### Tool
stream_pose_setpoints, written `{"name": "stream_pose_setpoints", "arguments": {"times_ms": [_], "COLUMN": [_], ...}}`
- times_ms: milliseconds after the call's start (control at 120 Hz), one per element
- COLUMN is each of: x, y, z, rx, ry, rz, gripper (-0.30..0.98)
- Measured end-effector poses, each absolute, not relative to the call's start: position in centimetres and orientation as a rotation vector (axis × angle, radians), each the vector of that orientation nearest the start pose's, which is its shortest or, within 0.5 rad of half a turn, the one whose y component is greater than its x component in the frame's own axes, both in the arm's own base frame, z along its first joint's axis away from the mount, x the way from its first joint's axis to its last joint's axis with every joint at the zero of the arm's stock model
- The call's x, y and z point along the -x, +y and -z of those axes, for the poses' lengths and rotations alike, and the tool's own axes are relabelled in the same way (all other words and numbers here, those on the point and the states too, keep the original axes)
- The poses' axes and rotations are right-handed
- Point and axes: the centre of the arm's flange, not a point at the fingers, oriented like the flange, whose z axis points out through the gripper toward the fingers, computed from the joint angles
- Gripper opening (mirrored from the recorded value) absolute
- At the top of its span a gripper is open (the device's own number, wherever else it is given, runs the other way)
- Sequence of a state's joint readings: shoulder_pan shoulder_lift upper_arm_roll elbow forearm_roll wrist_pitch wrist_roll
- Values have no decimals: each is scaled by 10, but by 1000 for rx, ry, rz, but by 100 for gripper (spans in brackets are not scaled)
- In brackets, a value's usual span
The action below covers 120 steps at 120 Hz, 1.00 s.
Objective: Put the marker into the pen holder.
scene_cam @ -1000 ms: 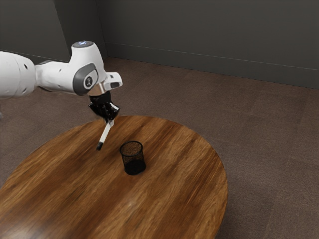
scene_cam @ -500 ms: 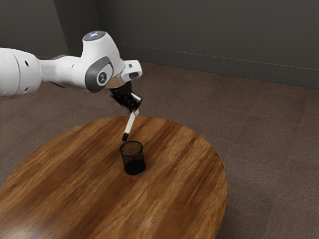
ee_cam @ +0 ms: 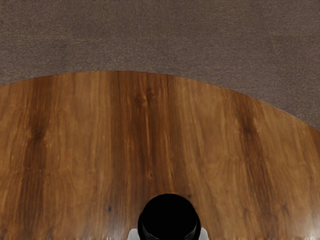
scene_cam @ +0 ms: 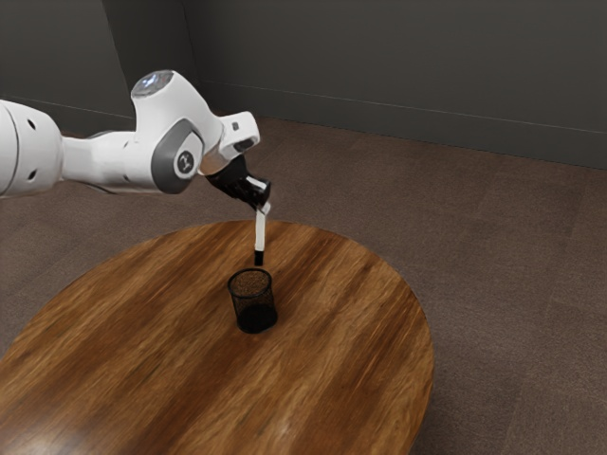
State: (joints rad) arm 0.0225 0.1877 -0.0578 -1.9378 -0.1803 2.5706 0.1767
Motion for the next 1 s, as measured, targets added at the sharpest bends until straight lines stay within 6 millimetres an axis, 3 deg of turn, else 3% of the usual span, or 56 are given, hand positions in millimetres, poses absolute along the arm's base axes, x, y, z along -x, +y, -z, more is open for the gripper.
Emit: {"name": "stream_pose_setpoints", "arguments": {"times_ms": [225,442,800,1000], "x": [-615,-608,-587,-586], "y": [-16,-18,-22,-23], "z": [-430,-419,-388,-387], "rx": [3159,3162,3185,3187], "ry": [155,188,216,244], "rz": [707,677,581,580], "gripper": [-4,-3,-2,37]}}
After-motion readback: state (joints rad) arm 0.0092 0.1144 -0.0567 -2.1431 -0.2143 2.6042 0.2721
